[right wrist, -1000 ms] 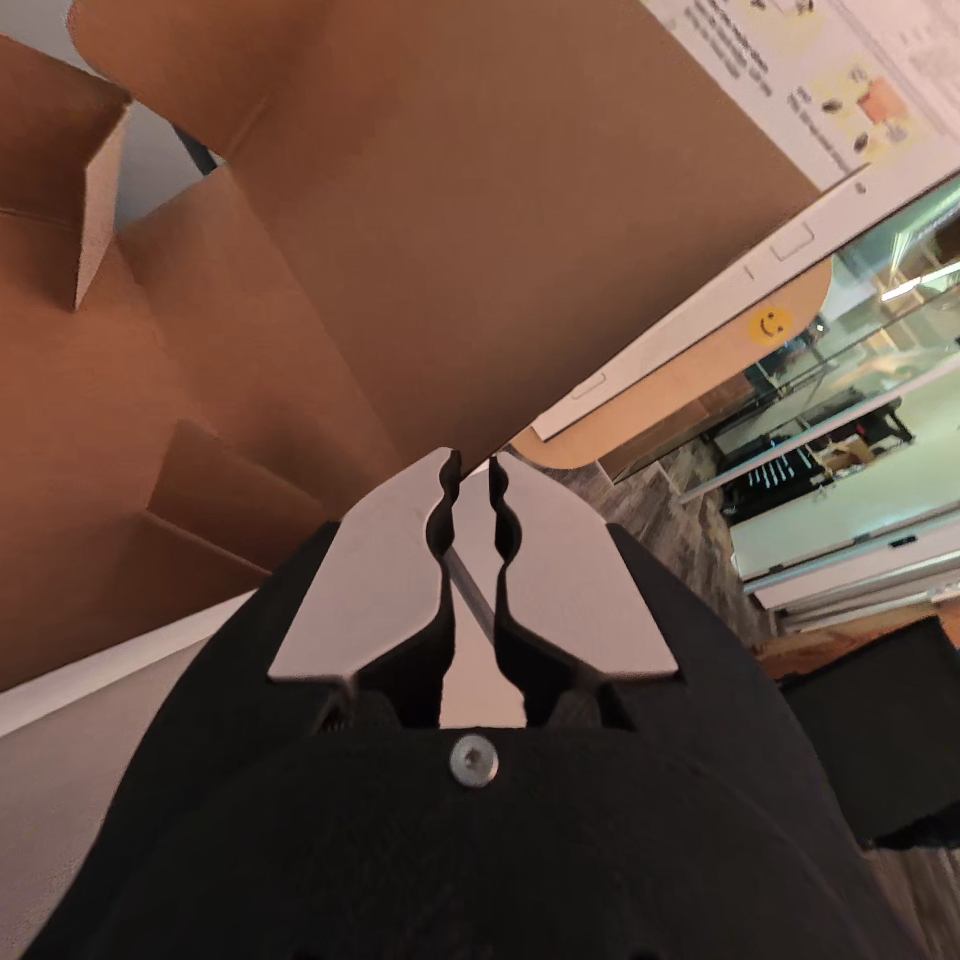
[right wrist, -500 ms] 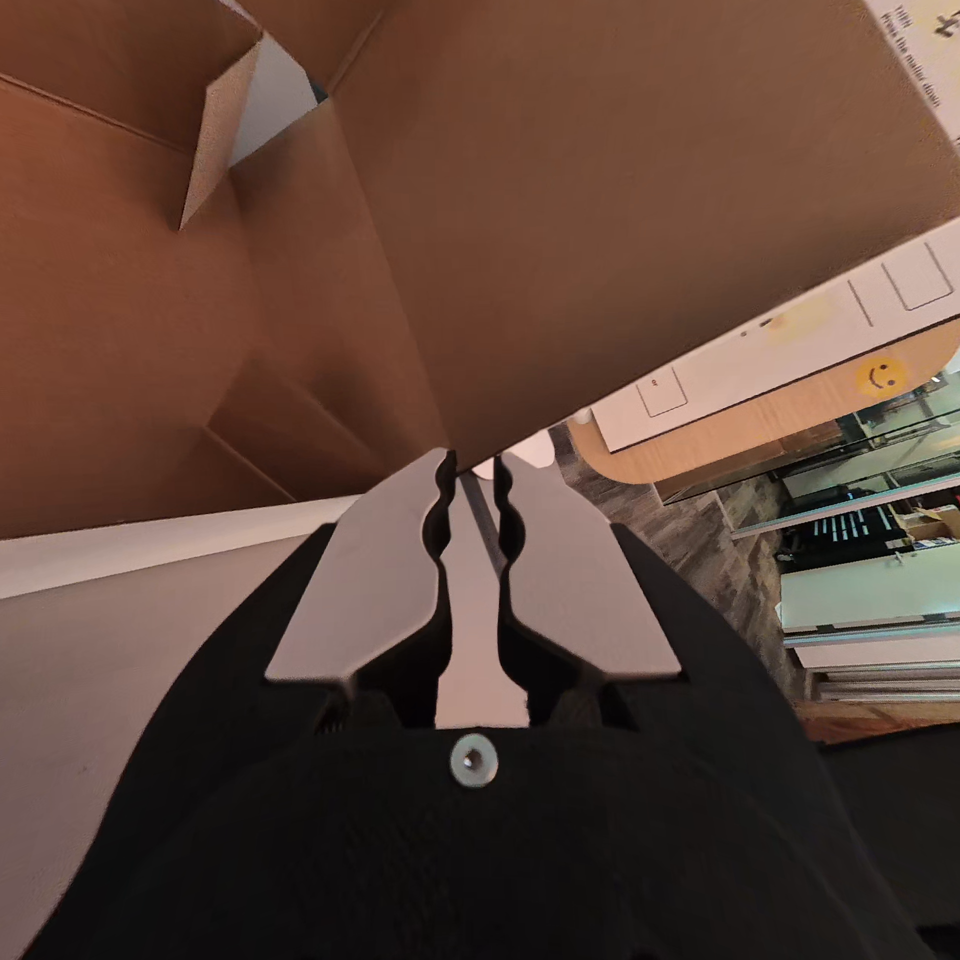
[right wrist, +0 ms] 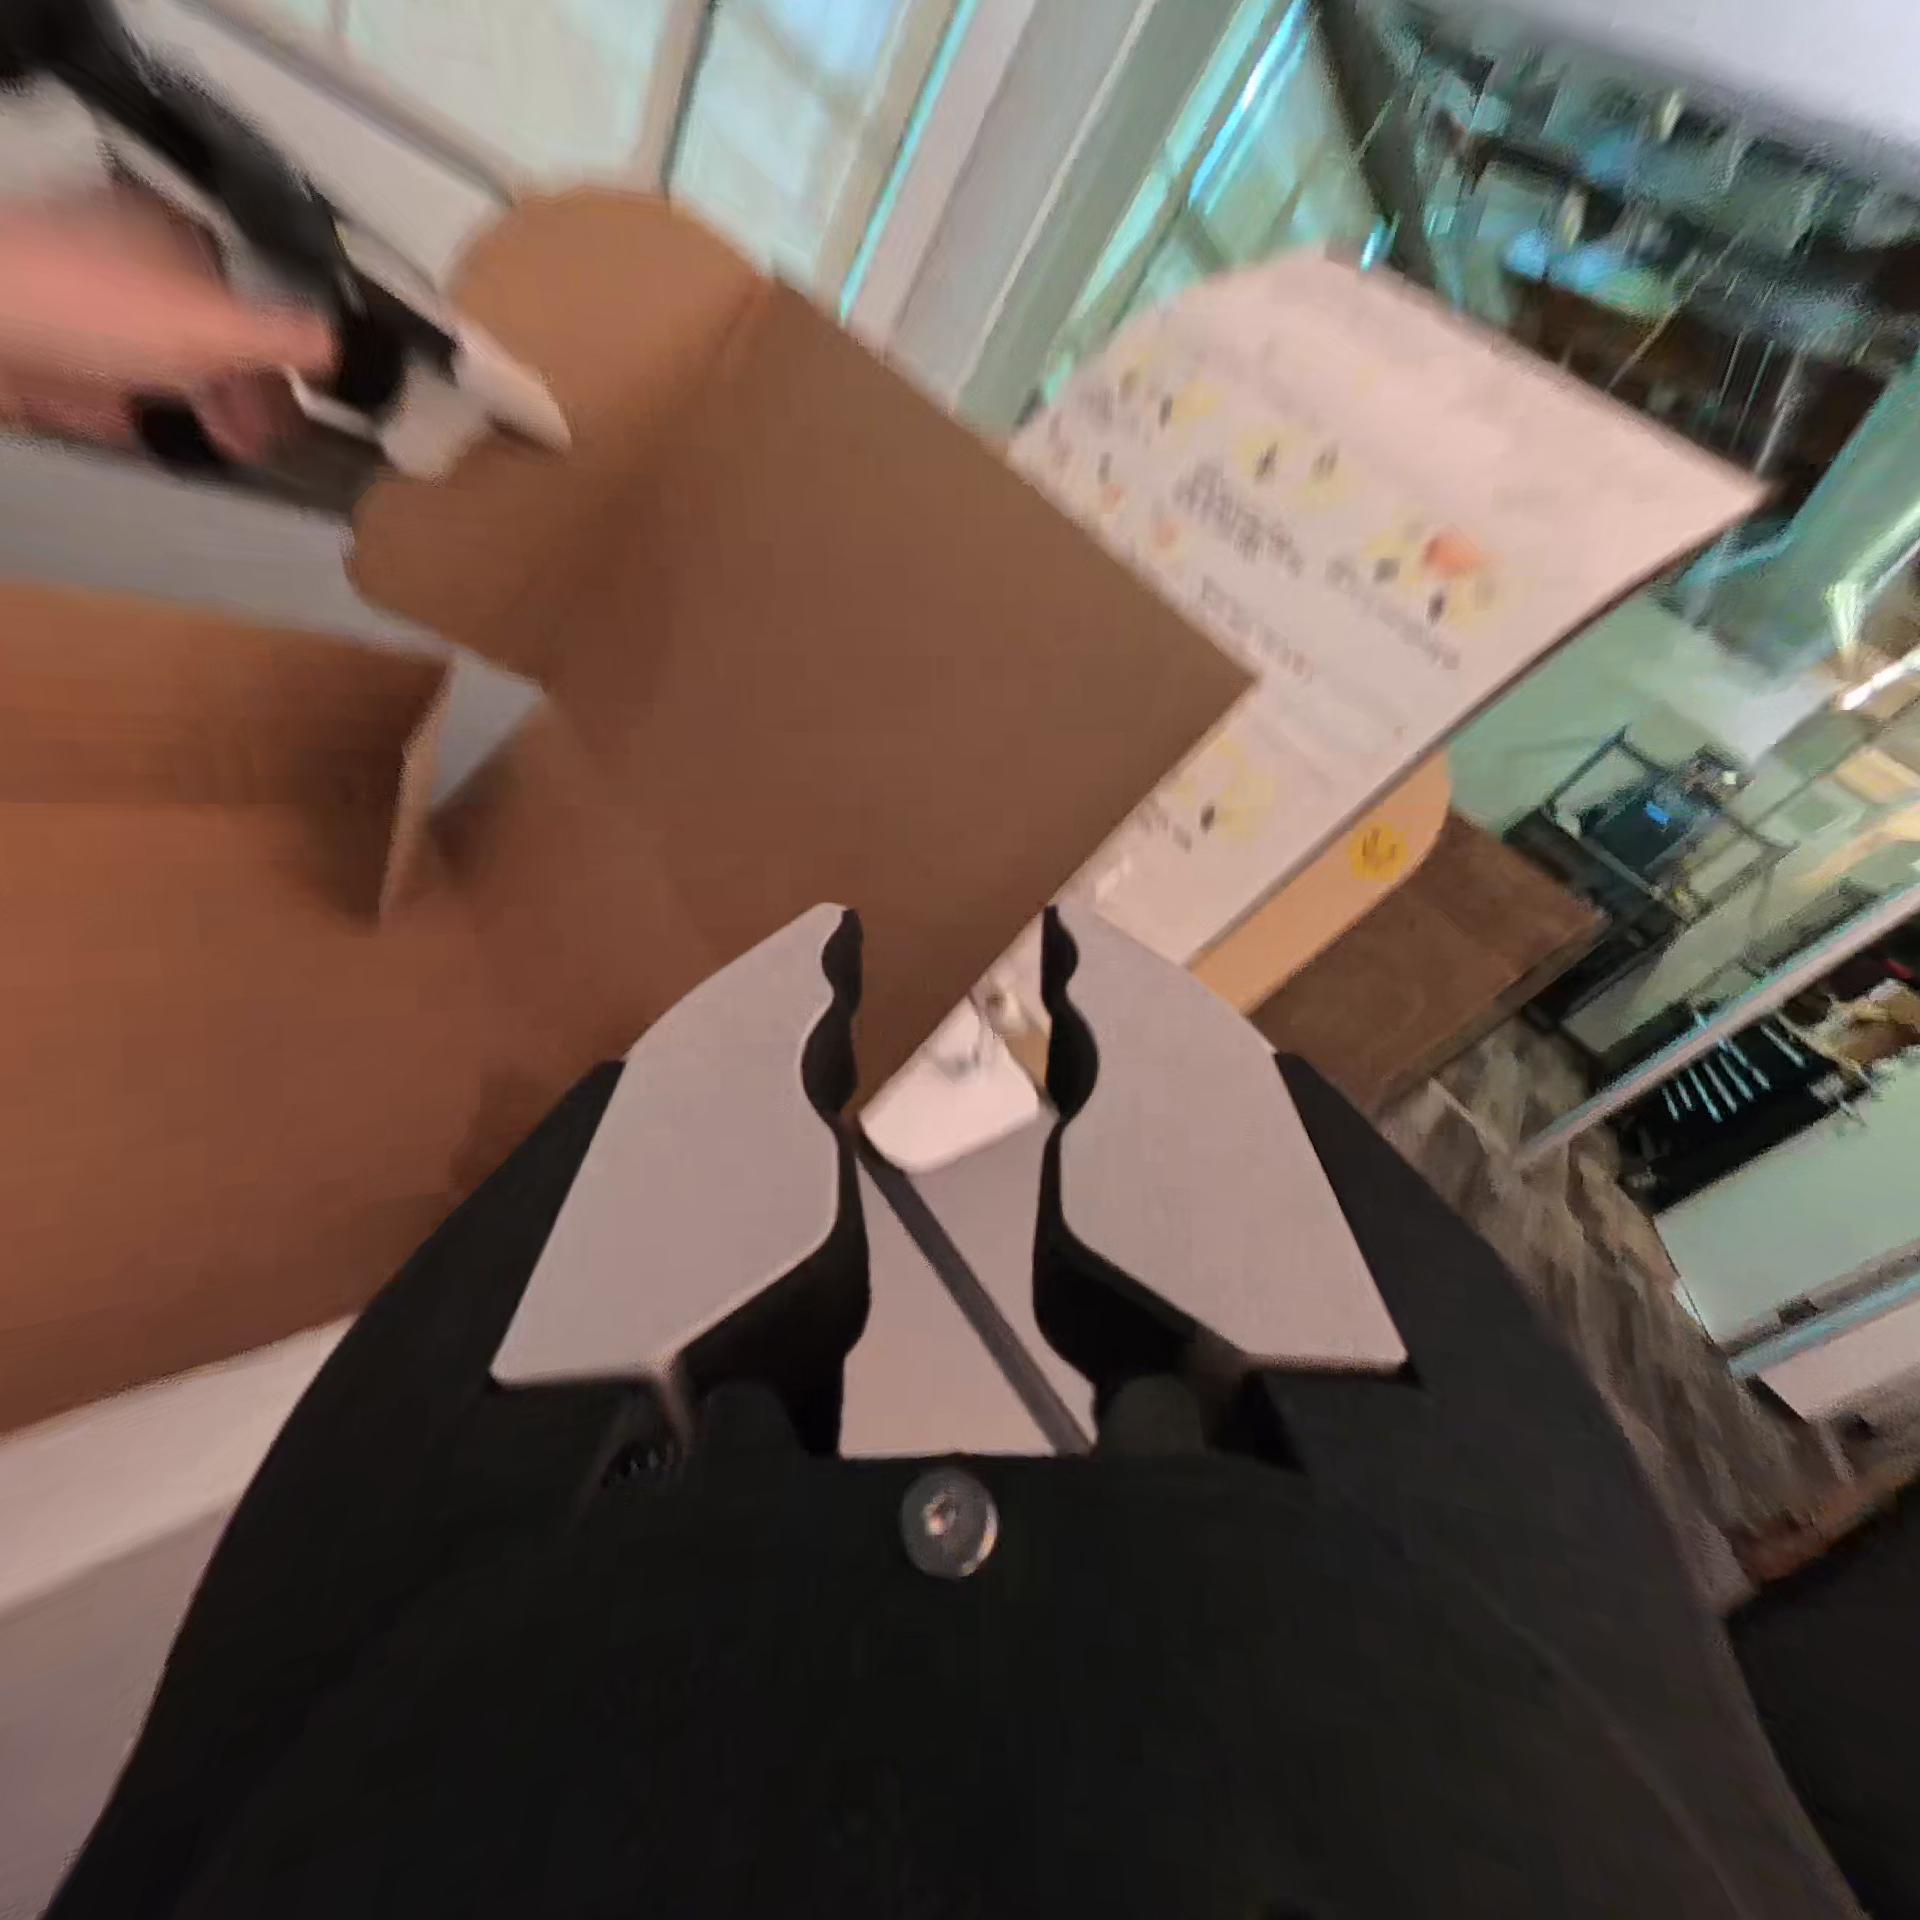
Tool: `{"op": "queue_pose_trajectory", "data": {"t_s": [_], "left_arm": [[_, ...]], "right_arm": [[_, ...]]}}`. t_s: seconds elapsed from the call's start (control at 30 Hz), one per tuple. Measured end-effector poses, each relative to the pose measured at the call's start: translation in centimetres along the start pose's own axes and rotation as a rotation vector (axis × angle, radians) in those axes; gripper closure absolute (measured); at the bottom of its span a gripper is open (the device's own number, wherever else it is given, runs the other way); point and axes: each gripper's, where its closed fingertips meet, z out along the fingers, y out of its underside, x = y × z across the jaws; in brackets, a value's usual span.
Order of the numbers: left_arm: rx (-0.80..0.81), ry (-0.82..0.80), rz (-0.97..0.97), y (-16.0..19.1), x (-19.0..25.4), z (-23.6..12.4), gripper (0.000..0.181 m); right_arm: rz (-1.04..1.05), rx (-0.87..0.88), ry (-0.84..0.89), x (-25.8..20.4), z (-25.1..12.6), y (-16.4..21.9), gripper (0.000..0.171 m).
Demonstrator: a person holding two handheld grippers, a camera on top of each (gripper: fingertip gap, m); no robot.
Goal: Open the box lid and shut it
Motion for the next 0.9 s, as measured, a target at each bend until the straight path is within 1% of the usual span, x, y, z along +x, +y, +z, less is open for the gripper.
{"op": "queue_pose_trajectory", "data": {"t_s": [0.07, 0.13, 0.2, 0.23, 0.3, 0.37, 0.43, 0.5, 0.57, 0.63, 0.7, 0.77, 0.83, 0.9], "left_arm": [[0.001, 0.008, -0.003, -0.1, 0.1, -0.1, 0.180], [-0.001, 0.012, -0.004, -0.2, 0.1, -0.3, 0.180], [-0.001, 0.021, -0.014, -0.2, 0.1, -0.4, 0.180], [0.000, 0.027, -0.021, -0.2, 0.1, -0.4, 0.180], [-0.004, 0.035, -0.027, -0.2, 0.2, -0.5, 0.180], [-0.008, 0.037, -0.026, -0.2, 0.3, -0.5, 0.179], [-0.013, 0.038, -0.027, -0.1, 0.3, -0.5, 0.179], [-0.016, 0.041, -0.031, -0.1, 0.3, -0.7, 0.179], [-0.017, 0.049, -0.038, -0.2, 0.2, -0.9, 0.180], [-0.011, 0.068, -0.046, -0.4, 0.3, -1.0, 0.179], [-0.011, 0.081, -0.040, -0.4, 0.3, -1.1, 0.179], [-0.012, 0.084, -0.040, -0.5, 0.4, -1.3, 0.179], [-0.013, 0.090, -0.047, -0.6, 0.5, -1.4, 0.179], [-0.019, 0.091, -0.051, -0.6, 0.6, -1.5, 0.179]], "right_arm": [[0.018, 0.105, -0.027, -1.7, -0.2, -4.1, 0.135], [0.016, 0.141, -0.127, -5.6, 0.6, -7.3, 0.136], [0.064, 0.136, -0.295, -11.3, 2.6, -8.9, 0.143], [0.093, 0.094, -0.392, -14.4, 4.1, -8.7, 0.143], [0.080, -0.028, -0.471, -18.8, 7.8, -6.6, 0.145], [0.052, -0.164, -0.492, -21.3, 11.8, -3.7, 0.146], [0.101, -0.297, -0.516, -22.6, 15.3, -1.1, 0.144], [0.167, -0.375, -0.518, -23.0, 18.3, 0.6, 0.142], [0.219, -0.457, -0.541, -23.7, 20.4, 2.5, 0.141], [0.225, -0.525, -0.560, -24.6, 21.7, 4.2, 0.139], [0.174, -0.564, -0.534, -24.7, 22.4, 5.5, 0.140], [0.120, -0.561, -0.521, -24.8, 22.7, 5.9, 0.148], [0.121, -0.578, -0.537, -24.9, 22.6, 6.2, 0.167], [0.149, -0.604, -0.500, -24.3, 22.8, 6.6, 0.168]]}}
